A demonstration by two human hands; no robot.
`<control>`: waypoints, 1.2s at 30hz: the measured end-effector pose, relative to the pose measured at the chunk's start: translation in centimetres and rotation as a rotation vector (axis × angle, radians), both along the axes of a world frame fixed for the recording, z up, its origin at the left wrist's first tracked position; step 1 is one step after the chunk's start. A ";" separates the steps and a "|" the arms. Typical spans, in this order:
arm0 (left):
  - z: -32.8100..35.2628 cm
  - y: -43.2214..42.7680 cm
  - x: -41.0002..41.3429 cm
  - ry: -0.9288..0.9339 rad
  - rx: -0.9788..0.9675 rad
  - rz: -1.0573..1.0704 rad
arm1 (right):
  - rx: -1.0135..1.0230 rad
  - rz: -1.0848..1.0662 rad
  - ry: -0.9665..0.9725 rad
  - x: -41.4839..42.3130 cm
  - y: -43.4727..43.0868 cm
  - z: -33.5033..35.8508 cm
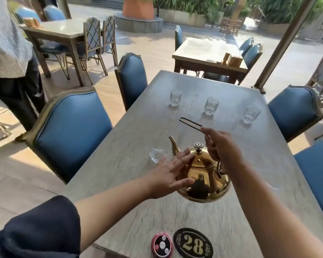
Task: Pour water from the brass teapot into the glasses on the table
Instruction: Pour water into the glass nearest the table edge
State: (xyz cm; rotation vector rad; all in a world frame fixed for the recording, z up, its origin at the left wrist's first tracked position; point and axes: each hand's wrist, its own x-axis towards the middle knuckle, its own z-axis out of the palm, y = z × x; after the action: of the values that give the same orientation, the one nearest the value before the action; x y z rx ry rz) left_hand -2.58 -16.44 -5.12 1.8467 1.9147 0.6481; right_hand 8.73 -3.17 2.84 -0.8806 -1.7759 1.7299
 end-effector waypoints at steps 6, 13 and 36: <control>-0.3 -0.9 -2.2 0.001 -0.076 -0.090 | 0.131 -0.005 -0.159 -2.5 -1.1 0.2; -0.9 -0.7 -4.5 0.060 -0.127 -0.172 | 0.300 -0.022 -0.366 -4.7 -1.1 0.0; -0.7 -0.1 -5.4 -0.029 -0.132 -0.207 | 0.350 0.021 -0.555 -6.9 -0.8 1.4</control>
State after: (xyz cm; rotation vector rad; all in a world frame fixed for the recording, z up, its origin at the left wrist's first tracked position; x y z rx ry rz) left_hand -8.03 -16.56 -5.84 1.9074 1.6759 0.4678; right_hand 1.86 -4.01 4.21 -1.2634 -2.3501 1.1882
